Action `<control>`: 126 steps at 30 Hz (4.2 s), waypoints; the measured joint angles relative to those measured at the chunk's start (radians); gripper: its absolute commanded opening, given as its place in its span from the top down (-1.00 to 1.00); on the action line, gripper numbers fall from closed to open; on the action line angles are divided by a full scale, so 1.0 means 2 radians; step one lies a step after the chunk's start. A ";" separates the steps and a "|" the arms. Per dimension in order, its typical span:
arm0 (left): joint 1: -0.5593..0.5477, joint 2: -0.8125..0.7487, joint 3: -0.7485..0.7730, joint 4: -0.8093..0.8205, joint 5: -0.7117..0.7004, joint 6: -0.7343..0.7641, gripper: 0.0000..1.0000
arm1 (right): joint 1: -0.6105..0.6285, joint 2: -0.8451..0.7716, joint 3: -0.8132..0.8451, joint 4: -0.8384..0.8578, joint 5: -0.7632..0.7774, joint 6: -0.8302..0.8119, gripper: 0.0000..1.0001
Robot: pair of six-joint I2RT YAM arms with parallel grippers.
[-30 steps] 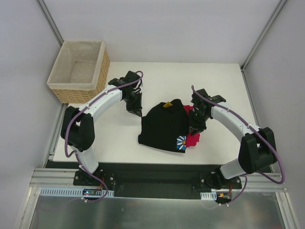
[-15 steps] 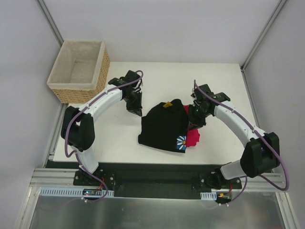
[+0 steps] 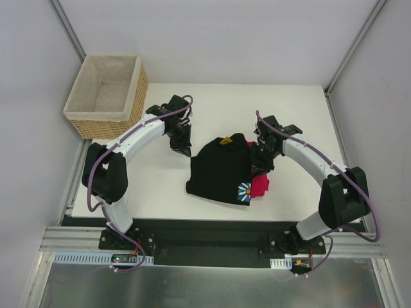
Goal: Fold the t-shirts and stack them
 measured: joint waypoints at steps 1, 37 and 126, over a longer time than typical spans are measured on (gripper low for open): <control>0.000 0.000 -0.001 0.000 -0.002 0.000 0.92 | 0.000 0.004 0.000 0.002 0.000 0.000 0.48; 0.000 0.000 -0.005 -0.010 -0.003 0.000 0.93 | 0.000 0.042 0.009 -0.008 0.016 -0.015 0.48; 0.000 0.010 0.037 -0.027 0.002 0.000 0.96 | -0.048 0.044 -0.013 0.020 -0.038 -0.054 0.87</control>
